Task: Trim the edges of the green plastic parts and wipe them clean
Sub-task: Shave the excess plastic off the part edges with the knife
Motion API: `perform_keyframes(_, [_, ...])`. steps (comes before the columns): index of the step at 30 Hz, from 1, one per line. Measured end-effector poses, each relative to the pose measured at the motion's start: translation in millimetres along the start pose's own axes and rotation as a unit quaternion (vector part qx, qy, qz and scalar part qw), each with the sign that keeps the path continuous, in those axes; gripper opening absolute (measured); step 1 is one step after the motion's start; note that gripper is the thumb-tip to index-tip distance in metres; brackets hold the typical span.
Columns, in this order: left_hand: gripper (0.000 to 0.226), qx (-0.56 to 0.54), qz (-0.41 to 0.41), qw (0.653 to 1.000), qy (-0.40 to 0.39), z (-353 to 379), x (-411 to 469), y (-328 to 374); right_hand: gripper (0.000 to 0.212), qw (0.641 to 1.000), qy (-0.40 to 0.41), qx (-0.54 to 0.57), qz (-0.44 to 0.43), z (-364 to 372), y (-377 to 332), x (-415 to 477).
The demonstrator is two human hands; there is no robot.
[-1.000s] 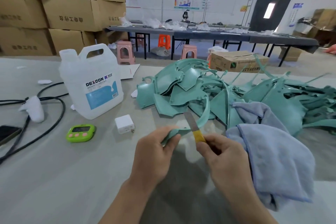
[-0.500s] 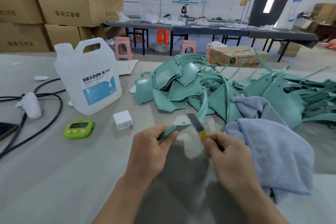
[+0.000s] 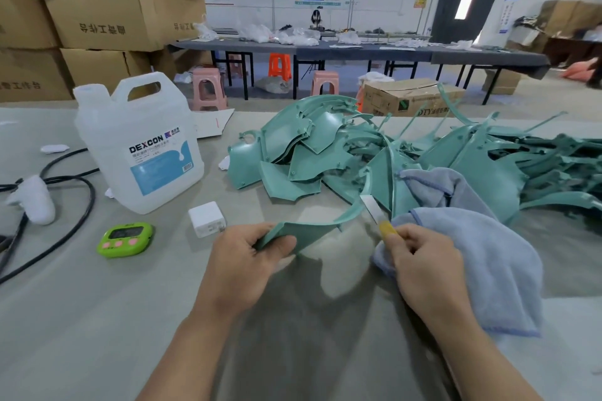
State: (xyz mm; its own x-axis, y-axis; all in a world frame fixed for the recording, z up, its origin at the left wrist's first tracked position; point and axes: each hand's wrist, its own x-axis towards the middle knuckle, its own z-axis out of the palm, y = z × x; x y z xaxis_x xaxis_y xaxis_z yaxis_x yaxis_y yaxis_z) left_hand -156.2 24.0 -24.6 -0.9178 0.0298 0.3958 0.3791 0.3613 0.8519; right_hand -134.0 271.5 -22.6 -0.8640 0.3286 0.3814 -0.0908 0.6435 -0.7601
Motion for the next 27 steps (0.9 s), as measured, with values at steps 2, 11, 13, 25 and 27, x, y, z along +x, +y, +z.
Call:
perform_keyframes(2, [0.024,-0.010,-0.014,1.000,-0.014,-4,3,0,0.024,0.995,-0.023,0.074,-0.059,-3,-5,-5])
perform_keyframes(11, [0.013,-0.123,-0.087,0.988,-0.029,-33,8,-2,0.039,0.998,-0.015,-0.046,-0.026,-2,6,10])
perform_keyframes(13, [0.014,-0.129,-0.092,0.987,-0.027,-37,10,-3,0.041,0.996,0.009,-0.083,-0.021,-1,7,11])
perform_keyframes(25, [0.017,-0.194,-0.147,0.970,0.013,-63,11,-17,0.034,0.998,-0.007,-0.038,0.052,3,20,18])
perform_keyframes(27, [0.017,-0.199,-0.159,0.967,0.018,-63,12,-18,0.032,0.999,0.016,-0.007,0.048,3,19,19])
